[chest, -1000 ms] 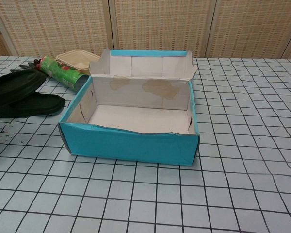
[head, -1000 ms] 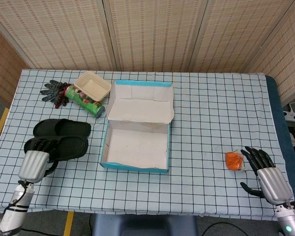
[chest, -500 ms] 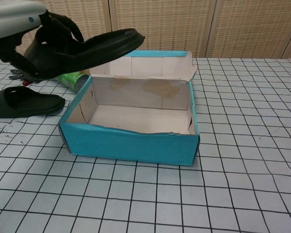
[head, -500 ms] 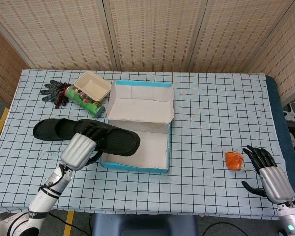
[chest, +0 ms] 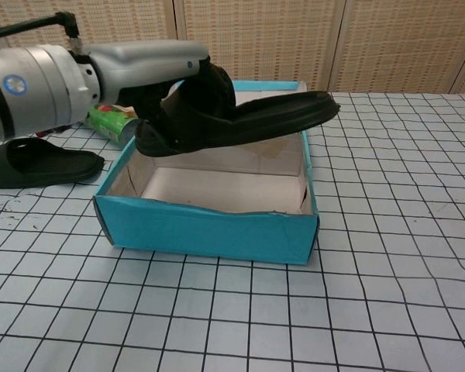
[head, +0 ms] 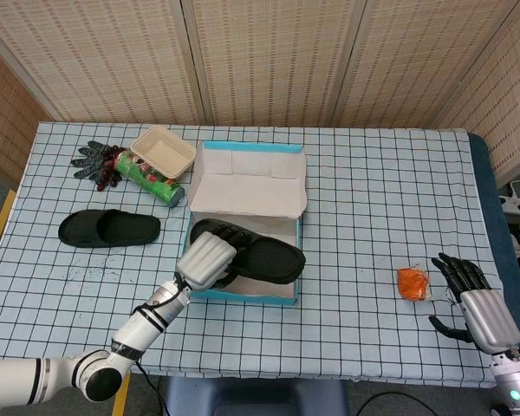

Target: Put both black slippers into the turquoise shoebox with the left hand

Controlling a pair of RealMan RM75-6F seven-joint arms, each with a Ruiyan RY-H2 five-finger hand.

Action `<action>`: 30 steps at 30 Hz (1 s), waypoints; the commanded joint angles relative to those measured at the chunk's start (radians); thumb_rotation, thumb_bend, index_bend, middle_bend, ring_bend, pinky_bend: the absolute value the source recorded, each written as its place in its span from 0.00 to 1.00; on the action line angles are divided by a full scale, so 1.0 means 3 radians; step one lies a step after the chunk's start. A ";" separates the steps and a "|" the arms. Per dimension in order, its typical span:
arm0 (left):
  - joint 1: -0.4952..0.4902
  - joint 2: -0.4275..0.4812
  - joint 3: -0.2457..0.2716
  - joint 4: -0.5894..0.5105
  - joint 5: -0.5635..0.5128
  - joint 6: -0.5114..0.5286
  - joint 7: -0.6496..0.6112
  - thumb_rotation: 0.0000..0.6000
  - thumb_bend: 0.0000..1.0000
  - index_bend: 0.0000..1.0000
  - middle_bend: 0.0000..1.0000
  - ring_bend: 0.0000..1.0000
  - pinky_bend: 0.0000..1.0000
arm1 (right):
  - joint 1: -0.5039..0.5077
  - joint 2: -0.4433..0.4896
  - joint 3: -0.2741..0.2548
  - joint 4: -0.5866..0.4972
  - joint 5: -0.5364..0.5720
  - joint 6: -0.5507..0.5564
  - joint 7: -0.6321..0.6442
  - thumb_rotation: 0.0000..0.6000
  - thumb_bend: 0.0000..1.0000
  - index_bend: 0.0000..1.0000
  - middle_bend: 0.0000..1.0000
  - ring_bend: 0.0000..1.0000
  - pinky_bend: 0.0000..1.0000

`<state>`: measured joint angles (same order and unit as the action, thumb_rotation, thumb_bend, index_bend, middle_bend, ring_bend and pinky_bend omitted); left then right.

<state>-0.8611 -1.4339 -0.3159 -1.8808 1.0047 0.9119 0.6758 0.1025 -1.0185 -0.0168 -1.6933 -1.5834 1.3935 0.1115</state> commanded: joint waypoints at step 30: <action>-0.0641 -0.0735 0.0414 0.1511 -0.0651 -0.0155 -0.0437 1.00 0.58 0.59 0.72 0.64 0.56 | 0.0022 0.0016 -0.0008 -0.0025 0.0028 -0.0050 -0.0024 1.00 0.13 0.00 0.00 0.00 0.00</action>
<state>-1.0567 -1.6402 -0.2010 -1.4429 0.7942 0.8540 0.5524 0.1086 -1.0135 -0.0189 -1.7009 -1.5749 1.3788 0.1044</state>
